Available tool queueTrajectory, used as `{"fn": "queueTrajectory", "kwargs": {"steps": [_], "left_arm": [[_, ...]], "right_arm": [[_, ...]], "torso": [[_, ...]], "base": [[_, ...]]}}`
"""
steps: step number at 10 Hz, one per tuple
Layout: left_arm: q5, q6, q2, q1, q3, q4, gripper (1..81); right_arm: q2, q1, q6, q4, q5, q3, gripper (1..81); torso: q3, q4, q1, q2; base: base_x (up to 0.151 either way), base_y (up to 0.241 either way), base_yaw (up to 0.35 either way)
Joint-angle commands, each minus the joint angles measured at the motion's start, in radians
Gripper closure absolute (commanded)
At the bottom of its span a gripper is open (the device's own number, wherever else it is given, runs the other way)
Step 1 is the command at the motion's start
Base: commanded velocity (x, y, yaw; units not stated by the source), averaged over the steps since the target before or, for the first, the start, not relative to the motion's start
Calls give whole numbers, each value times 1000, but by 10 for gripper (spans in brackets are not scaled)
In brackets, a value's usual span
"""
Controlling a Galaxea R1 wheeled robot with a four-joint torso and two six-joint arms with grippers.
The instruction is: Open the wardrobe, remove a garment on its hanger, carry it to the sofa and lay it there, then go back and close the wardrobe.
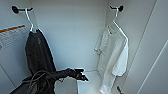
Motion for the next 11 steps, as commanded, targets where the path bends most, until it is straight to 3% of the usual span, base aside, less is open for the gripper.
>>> {"fn": "queueTrajectory", "kwargs": {"steps": [1, 4, 11], "left_arm": [[17, -149, 59, -292, 21, -70, 10], [-43, -343, 101, -408, 18, -90, 10], [-99, -535, 128, -642, 15, -145, 10]], "right_arm": [[2, 32, 2, -2, -52, 9, 10], [17, 33, 2, 0, -54, 6, 10], [27, 30, 1, -8, -52, 4, 10]], "torso": [[0, 0, 0, 0], [0, 0, 0, 1], [0, 0, 1, 1]], "base": [[0, 0, 0], [0, 0, 0], [0, 0, 0]]}}
